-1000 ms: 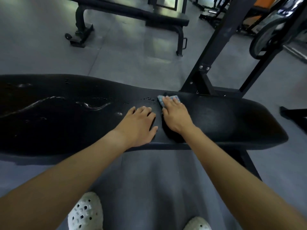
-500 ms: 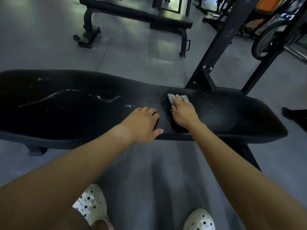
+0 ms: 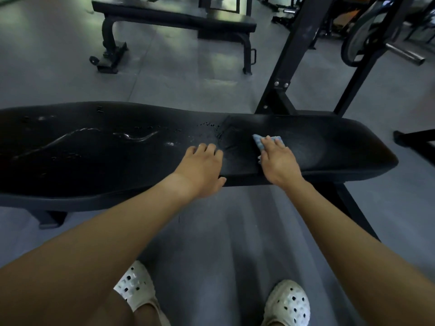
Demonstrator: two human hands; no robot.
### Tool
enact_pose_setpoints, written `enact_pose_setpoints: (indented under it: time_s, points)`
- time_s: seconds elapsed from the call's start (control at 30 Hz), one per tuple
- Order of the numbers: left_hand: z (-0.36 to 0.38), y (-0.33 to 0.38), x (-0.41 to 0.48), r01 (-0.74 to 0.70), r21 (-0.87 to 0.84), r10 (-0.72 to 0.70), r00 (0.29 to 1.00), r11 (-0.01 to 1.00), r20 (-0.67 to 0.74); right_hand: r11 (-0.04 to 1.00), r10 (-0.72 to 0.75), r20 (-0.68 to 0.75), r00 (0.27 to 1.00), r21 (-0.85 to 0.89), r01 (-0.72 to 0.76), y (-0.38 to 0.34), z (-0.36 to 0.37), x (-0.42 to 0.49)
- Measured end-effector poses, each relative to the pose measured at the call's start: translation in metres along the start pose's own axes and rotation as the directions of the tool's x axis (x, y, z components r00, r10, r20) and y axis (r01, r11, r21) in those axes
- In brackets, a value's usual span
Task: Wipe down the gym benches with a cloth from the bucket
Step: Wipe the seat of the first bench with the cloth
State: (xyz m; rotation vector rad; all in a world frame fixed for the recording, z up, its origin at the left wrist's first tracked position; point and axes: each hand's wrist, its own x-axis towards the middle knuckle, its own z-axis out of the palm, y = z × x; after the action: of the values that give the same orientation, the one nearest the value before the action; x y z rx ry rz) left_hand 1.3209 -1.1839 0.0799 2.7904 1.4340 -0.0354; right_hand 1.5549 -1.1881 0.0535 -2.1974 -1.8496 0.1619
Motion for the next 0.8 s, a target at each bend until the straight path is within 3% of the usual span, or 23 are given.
enact_pose_setpoints:
  time_s: [0.17,0.3,0.5,0.63,0.7,0.8]
  points:
    - [0.0,0.019,0.002,-0.121,-0.096,0.113,0.99,0.988,-0.09,0.994,-0.102,-0.12,0.987,0.025,0.106,-0.02,0.02,-0.034]
    - [0.004,0.033,0.003,-0.175,-0.104,0.162,0.979,0.979,-0.121,0.979,-0.203,-0.124,0.971,-0.042,0.199,0.013,0.018,-0.051]
    - [0.009,0.042,0.005,-0.163,-0.071,0.153,0.979,0.984,-0.131,0.998,0.058,-0.3,0.952,0.017,-0.055,0.073,0.002,-0.039]
    - [0.01,0.049,0.004,-0.152,-0.044,0.144,0.978,0.987,-0.153,0.977,0.21,-0.363,0.908,0.116,-0.179,0.047,0.018,-0.045]
    - [0.012,0.053,0.003,-0.144,-0.016,0.139,0.976,0.99,-0.167,0.985,0.167,-0.406,0.898,0.112,-0.132,0.024,0.031,-0.055]
    - [0.014,0.057,0.005,-0.135,0.017,0.136,0.976,0.991,-0.172,0.997,-0.008,-0.381,0.924,0.062,0.034,0.001,0.043,-0.069]
